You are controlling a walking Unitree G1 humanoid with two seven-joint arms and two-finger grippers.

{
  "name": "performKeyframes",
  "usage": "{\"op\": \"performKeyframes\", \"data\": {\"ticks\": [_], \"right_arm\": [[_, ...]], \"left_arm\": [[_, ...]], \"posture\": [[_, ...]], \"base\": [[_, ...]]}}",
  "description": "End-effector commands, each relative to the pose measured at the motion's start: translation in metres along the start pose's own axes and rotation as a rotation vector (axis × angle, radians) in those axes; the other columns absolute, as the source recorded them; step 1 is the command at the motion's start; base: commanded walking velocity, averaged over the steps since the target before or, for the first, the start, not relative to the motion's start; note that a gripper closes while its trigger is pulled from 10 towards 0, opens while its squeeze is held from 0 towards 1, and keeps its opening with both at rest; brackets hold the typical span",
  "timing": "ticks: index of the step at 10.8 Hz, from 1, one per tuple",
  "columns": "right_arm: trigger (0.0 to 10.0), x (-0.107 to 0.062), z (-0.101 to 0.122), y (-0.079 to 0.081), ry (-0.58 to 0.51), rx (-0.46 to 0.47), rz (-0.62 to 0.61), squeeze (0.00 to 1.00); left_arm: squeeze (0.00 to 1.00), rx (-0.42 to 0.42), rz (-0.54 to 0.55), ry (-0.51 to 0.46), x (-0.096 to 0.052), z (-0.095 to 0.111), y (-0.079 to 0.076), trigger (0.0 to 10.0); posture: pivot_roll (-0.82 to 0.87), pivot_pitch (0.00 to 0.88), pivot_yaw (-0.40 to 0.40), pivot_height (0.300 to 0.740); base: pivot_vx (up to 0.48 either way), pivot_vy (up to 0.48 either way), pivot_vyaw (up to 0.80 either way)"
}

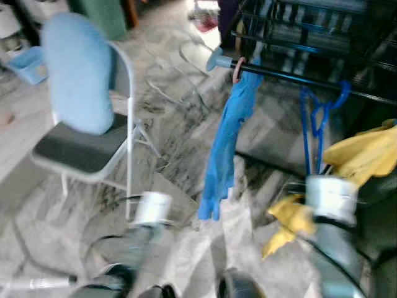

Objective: Hang hanger

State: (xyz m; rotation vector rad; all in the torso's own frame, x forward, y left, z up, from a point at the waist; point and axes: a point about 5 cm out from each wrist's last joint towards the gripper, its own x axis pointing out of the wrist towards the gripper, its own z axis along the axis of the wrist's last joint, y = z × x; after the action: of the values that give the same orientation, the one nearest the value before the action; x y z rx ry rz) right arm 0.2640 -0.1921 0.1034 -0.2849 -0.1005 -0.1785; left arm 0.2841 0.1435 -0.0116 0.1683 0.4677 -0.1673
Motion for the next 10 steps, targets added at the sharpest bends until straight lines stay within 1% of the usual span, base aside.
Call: {"op": "performKeyframes", "data": {"ticks": [1, 2, 3, 4, 5, 6, 8, 9, 10], "right_arm": [[10.0, 0.001, -0.005, 0.004, 0.016, 0.009, 0.023, 0.0], [10.0, 0.01, -0.006, 0.018, 0.035, 0.046, 0.101, 0.0], [10.0, 0.012, -0.017, 0.029, 0.086, 0.066, 0.175, 0.0], [10.0, 0.014, -0.025, 0.035, 0.122, 0.098, 0.202, 0.0], [10.0, 0.012, -0.042, 0.043, 0.172, 0.108, 0.25, 0.0], [10.0, 0.006, -0.062, 0.049, 0.258, 0.114, 0.286, 0.0], [10.0, 0.001, -0.084, 0.048, 0.393, 0.191, 0.271, 0.0], [10.0, -0.013, -0.106, 0.047, 0.515, 0.195, 0.275, 0.0], [10.0, -0.022, -0.117, 0.048, 0.583, 0.189, 0.278, 0.0]], "left_arm": [[0.0, -0.021, 0.023, 0.008, -0.003, -0.007, 0.001, 10.0], [0.0, -0.054, 0.09, -0.007, -0.006, -0.008, 0.014, 10.0], [0.0, -0.036, 0.108, -0.01, -0.008, -0.011, 0.019, 10.0], [0.0, -0.018, 0.119, -0.005, -0.01, -0.014, 0.022, 10.0], [0.0, -0.008, 0.151, 0.034, -0.014, -0.023, 0.028, 10.0], [0.0, 0.029, 0.161, 0.113, -0.022, -0.043, 0.027, 10.0], [0.0, 0.095, 0.161, 0.194, -0.029, -0.059, 0.023, 10.0], [0.0, 0.118, 0.145, 0.262, -0.034, -0.072, 0.02, 10.0], [0.0, 0.104, 0.143, 0.29, -0.036, -0.075, 0.02, 10.0]], "posture": [[-0.13, 0.12, 0.017, 0.74], [-0.09, 0.131, 0.011, 0.74], [-0.05, 0.148, 0.001, 0.74], [-0.03, 0.148, -0.006, 0.74], [-0.03, 0.14, -0.007, 0.74], [-0.04, 0.12, -0.006, 0.74], [-0.02, 0.116, -0.001, 0.74], [-0.02, 0.123, 0.0, 0.74], [-0.02, 0.123, 0.001, 0.74]], "base": [[-0.36, 0.0, 0.0], [-0.345, 0.0, 0.0], [-0.3, 0.0, 0.0], [0.0, 0.0, 0.0], [0.0, 0.0, 0.0], [0.0, 0.0, 0.0], [0.0, 0.0, 0.0], [0.0, 0.0, 0.0], [0.0, 0.0, 0.0]]}}
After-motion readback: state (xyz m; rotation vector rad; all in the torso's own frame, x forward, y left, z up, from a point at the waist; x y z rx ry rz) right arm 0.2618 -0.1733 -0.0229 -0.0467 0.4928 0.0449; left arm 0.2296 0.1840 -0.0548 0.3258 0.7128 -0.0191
